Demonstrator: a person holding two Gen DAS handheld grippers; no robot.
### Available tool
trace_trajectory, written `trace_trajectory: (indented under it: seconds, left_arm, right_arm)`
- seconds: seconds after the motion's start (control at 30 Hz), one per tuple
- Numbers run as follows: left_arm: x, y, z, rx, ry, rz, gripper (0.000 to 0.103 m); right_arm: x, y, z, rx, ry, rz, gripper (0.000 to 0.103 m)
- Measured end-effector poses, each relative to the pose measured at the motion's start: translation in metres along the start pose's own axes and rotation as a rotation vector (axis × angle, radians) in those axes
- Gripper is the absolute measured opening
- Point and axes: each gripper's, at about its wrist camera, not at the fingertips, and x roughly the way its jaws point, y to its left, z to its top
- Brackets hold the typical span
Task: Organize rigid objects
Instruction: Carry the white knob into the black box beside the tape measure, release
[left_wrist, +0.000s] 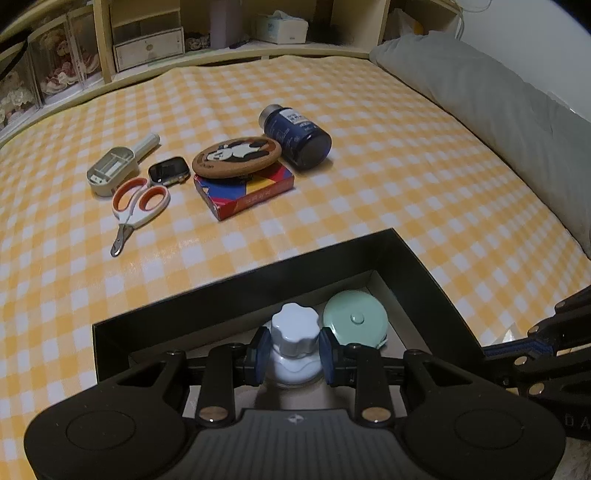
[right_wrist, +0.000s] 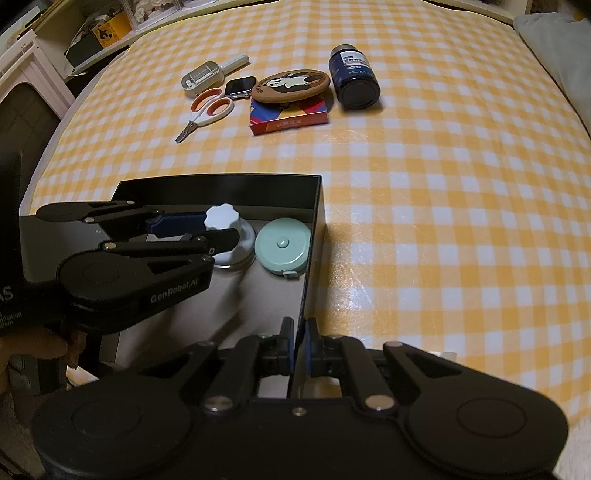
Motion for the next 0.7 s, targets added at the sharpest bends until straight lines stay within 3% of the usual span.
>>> trace_trajectory:
  seconds: [0.1, 0.3, 0.47, 0.7]
  left_arm:
    - [0.002, 0.000, 0.000, -0.009, 0.023, -0.008, 0.036]
    - [-0.001, -0.005, -0.002, -0.003, 0.025, -0.015, 0.055]
    - [-0.008, -0.010, -0.006, -0.016, 0.039, -0.004, 0.078]
    - [-0.022, -0.010, -0.002, -0.035, 0.043, 0.048, 0.088]
  right_arm:
    - [0.000, 0.000, 0.000, -0.001, 0.000, 0.000, 0.006]
    - [0.000, 0.001, 0.000, -0.001, 0.000, 0.000, 0.006]
    - [0.000, 0.000, 0.000, -0.001, 0.000, 0.000, 0.006]
    - [0.000, 0.001, 0.000, 0.000, 0.000, 0.000, 0.006]
